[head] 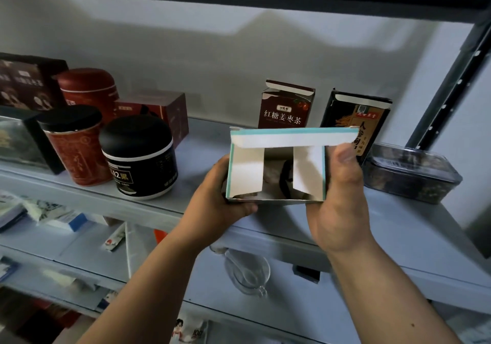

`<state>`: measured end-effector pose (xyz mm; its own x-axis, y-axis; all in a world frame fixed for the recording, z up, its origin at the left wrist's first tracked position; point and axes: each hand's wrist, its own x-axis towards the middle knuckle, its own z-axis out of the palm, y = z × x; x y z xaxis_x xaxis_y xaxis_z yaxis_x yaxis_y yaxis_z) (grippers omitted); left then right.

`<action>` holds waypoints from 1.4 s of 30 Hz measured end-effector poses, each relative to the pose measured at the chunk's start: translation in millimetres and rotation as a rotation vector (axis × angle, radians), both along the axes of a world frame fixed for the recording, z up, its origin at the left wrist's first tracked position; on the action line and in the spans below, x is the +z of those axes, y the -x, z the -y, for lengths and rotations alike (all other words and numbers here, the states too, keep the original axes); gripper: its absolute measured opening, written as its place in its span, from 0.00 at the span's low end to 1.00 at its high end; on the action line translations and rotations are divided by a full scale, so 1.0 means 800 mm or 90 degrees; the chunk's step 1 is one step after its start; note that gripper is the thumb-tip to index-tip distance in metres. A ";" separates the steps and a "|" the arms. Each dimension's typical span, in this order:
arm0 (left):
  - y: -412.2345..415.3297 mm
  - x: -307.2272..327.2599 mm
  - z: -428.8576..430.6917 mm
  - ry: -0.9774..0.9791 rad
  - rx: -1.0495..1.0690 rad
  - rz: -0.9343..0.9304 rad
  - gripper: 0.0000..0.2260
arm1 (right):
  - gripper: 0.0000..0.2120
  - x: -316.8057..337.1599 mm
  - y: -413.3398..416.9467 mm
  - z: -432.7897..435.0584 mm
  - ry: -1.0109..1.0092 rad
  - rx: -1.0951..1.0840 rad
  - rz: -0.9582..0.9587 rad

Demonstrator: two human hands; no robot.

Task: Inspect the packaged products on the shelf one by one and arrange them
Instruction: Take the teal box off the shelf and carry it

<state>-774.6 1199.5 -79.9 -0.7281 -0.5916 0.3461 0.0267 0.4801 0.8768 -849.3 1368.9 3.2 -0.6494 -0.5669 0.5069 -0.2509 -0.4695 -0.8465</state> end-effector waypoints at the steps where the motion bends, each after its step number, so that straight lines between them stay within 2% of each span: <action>1: 0.001 0.000 0.000 0.015 0.001 -0.003 0.29 | 0.39 0.001 0.001 -0.002 -0.001 -0.013 -0.006; 6: 0.001 0.002 0.001 0.018 -0.021 -0.034 0.34 | 0.34 0.005 0.008 -0.013 -0.057 -0.071 -0.086; 9: 0.002 0.001 0.003 -0.023 -0.055 -0.051 0.36 | 0.27 0.010 0.006 -0.018 -0.134 -0.154 -0.183; 12: 0.004 -0.003 0.007 -0.026 -0.074 -0.050 0.38 | 0.23 0.021 0.001 -0.023 -0.175 -0.226 -0.215; 15: -0.006 0.007 0.002 -0.067 -0.184 -0.076 0.45 | 0.26 0.031 -0.004 -0.023 -0.204 -0.285 -0.195; 18: -0.029 0.045 -0.010 -0.065 -0.283 -0.200 0.47 | 0.31 0.035 -0.014 -0.025 -0.217 -0.301 -0.209; 20: -0.040 0.080 -0.018 -0.014 -0.280 -0.247 0.41 | 0.34 0.034 -0.023 -0.026 -0.211 -0.304 -0.216; 21: -0.042 0.094 -0.024 0.021 -0.272 -0.261 0.34 | 0.33 0.032 -0.028 -0.026 -0.204 -0.303 -0.215; 22: -0.043 0.104 -0.030 0.040 -0.267 -0.279 0.26 | 0.30 0.030 -0.035 -0.027 -0.202 -0.302 -0.219; 24: -0.043 0.116 -0.041 0.016 -0.240 -0.322 0.08 | 0.15 0.025 -0.046 -0.028 -0.205 -0.309 -0.224; 25: -0.044 0.120 -0.046 -0.033 -0.218 -0.338 0.05 | 0.13 0.023 -0.050 -0.029 -0.198 -0.300 -0.203; 28: -0.043 0.120 -0.048 -0.188 -0.179 -0.353 0.10 | 0.12 0.019 -0.053 -0.031 -0.115 -0.220 -0.097; 30: -0.044 0.119 -0.047 -0.221 -0.177 -0.354 0.09 | 0.17 0.013 -0.050 -0.032 -0.095 -0.164 -0.070; 32: -0.045 0.119 -0.048 -0.230 -0.179 -0.360 0.09 | 0.17 0.009 -0.048 -0.034 -0.087 -0.155 -0.063; 36: -0.048 0.117 -0.047 -0.216 -0.191 -0.364 0.08 | 0.16 0.004 -0.050 -0.036 -0.074 -0.157 -0.095; 38: -0.048 0.117 -0.043 -0.219 -0.189 -0.372 0.08 | 0.24 0.002 -0.050 -0.040 -0.094 -0.140 -0.118; 42: -0.045 0.123 -0.036 -0.242 -0.164 -0.372 0.10 | 0.35 0.003 -0.055 -0.046 -0.210 -0.093 -0.267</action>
<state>-738.2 1228.3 18.4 -0.6205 -0.5828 0.5246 0.6102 0.0613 0.7899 -805.6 1405.3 5.8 -0.5133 -0.6584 0.5505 -0.6415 -0.1317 -0.7557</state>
